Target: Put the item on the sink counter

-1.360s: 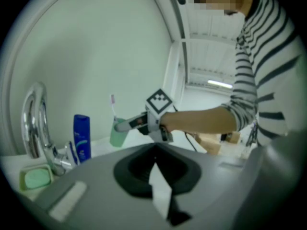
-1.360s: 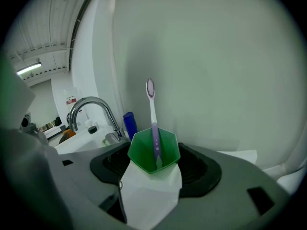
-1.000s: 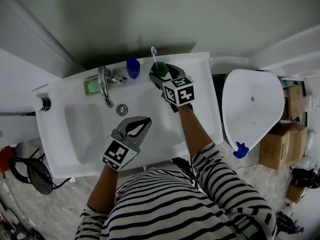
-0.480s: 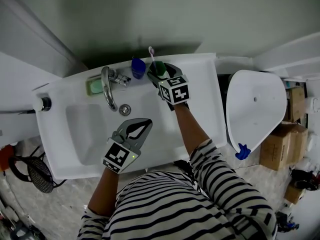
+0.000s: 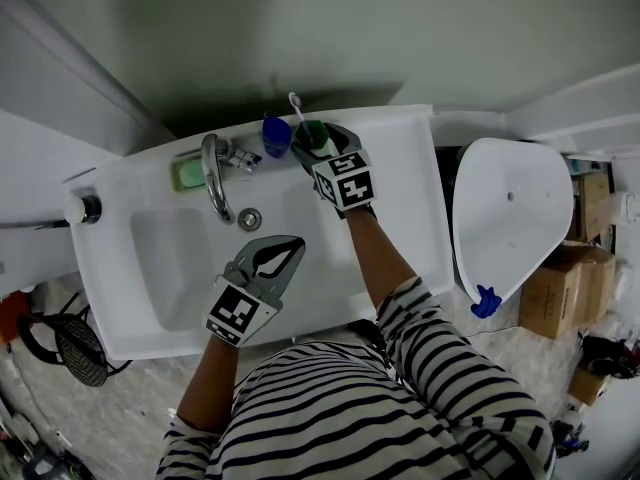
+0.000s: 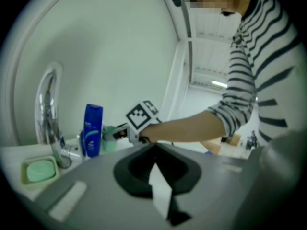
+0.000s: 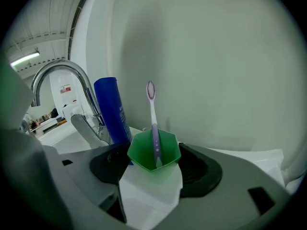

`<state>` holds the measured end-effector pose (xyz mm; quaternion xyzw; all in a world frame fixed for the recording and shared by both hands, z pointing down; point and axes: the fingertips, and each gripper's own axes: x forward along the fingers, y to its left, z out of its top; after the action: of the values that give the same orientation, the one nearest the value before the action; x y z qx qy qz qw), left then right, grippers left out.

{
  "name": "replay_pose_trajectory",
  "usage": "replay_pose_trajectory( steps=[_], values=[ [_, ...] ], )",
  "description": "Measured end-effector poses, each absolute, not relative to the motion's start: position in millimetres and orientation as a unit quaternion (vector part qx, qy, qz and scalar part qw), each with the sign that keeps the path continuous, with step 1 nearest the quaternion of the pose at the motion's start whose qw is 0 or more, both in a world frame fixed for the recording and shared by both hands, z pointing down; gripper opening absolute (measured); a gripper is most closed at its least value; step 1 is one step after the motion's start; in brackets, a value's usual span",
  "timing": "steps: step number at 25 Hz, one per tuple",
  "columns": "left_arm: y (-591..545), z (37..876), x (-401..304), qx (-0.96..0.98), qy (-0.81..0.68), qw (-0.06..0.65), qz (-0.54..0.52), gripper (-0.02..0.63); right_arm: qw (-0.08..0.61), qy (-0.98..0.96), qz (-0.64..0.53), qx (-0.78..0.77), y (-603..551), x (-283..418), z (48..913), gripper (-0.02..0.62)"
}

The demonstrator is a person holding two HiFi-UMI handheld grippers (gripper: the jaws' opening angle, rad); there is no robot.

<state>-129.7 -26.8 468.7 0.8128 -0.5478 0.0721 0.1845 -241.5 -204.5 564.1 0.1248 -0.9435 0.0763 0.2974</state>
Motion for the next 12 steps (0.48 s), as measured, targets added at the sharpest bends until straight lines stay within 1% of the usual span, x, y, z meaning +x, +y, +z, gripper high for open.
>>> replay_pose_trajectory(
  steps=[12],
  values=[
    [-25.6,467.9,-129.6,0.813,-0.547,0.184,0.073,0.006,0.304,-0.944,0.063,0.109,-201.6,-240.7,565.4,0.311]
  ],
)
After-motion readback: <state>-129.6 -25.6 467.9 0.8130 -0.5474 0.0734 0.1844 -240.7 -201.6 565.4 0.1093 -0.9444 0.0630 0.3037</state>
